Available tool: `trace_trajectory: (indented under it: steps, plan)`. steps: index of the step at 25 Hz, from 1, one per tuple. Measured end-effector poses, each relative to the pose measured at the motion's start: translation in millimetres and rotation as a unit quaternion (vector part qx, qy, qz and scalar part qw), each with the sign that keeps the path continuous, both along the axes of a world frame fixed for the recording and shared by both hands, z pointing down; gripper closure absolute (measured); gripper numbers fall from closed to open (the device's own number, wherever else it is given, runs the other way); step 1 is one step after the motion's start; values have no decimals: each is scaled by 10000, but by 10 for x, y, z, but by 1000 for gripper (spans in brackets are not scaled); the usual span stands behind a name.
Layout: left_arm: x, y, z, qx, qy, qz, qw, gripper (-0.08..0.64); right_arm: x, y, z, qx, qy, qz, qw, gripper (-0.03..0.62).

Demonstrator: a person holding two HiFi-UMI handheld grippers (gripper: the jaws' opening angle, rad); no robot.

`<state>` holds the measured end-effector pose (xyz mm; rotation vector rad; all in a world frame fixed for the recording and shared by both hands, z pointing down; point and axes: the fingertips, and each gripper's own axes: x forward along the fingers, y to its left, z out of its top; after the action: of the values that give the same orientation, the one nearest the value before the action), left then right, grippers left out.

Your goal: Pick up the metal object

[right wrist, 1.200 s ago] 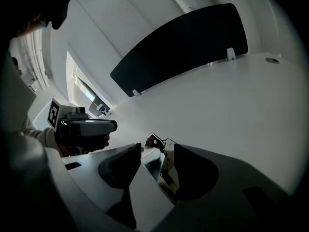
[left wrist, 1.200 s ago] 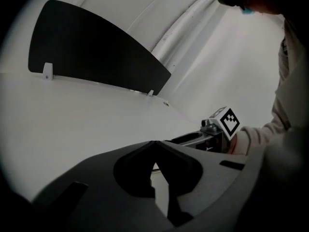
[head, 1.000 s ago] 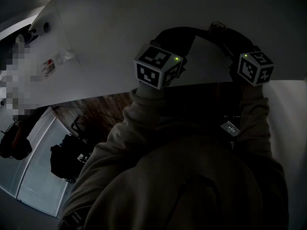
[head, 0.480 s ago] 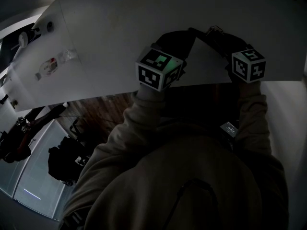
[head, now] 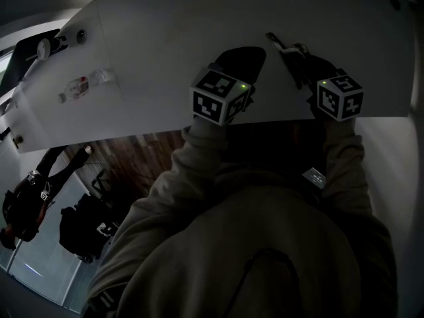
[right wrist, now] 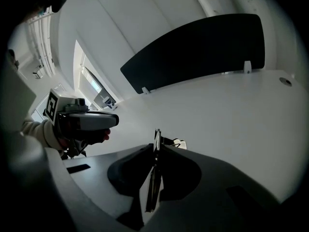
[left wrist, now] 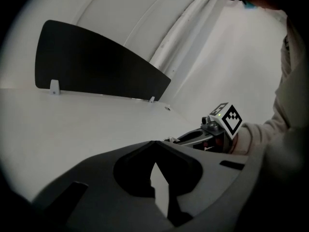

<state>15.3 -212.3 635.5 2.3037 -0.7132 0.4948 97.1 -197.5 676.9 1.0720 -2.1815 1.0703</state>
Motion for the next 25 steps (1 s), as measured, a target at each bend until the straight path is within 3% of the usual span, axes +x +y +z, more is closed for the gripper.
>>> trace_trajectory:
  steps: [10, 15, 20, 25]
  plan:
    - [9, -258, -599, 425, 109, -111, 9990, 565, -13, -225, -715, 505, 165, -90, 9985, 546]
    - [-123, -428, -989, 918, -197, -100, 9955, 565, -200, -367, -1050, 703, -77, -206, 9973, 546]
    - [-315, -690, -1432, 1306, -121, -414, 9905, 565, -291, -722, -1472, 1204, -103, -284, 9923, 546]
    - [-508, -893, -1958, 1472, 243, -809, 9855, 565, -355, -984, -2152, 1721, -177, -274, 9845, 546]
